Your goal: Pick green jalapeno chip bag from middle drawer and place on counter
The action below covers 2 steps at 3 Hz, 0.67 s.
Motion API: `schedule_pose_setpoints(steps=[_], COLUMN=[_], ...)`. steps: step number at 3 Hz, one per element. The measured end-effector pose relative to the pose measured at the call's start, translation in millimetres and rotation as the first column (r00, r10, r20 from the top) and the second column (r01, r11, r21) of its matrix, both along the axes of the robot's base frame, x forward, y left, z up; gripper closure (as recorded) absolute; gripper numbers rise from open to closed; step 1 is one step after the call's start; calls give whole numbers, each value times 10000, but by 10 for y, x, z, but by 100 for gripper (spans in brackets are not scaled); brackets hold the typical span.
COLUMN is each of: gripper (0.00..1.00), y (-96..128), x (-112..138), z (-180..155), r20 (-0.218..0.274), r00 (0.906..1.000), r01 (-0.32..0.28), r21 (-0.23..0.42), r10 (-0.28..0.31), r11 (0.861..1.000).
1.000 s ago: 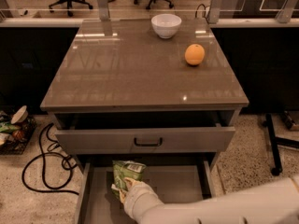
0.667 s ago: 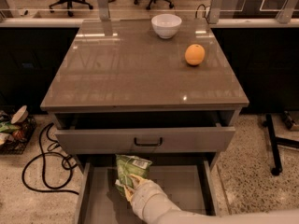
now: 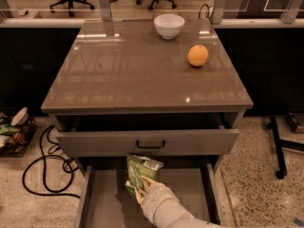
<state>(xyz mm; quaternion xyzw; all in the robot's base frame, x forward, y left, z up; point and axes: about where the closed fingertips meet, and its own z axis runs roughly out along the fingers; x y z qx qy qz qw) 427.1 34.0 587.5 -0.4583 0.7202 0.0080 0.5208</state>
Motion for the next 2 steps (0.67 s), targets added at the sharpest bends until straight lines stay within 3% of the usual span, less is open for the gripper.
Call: schedule_pose_setpoints(steps=[2], gripper=[100], y=[-74], x=[-82], z=[337], r20=[254], r00=[9997], r01=[61], r21=[407], r10=[-72], r11=[9992])
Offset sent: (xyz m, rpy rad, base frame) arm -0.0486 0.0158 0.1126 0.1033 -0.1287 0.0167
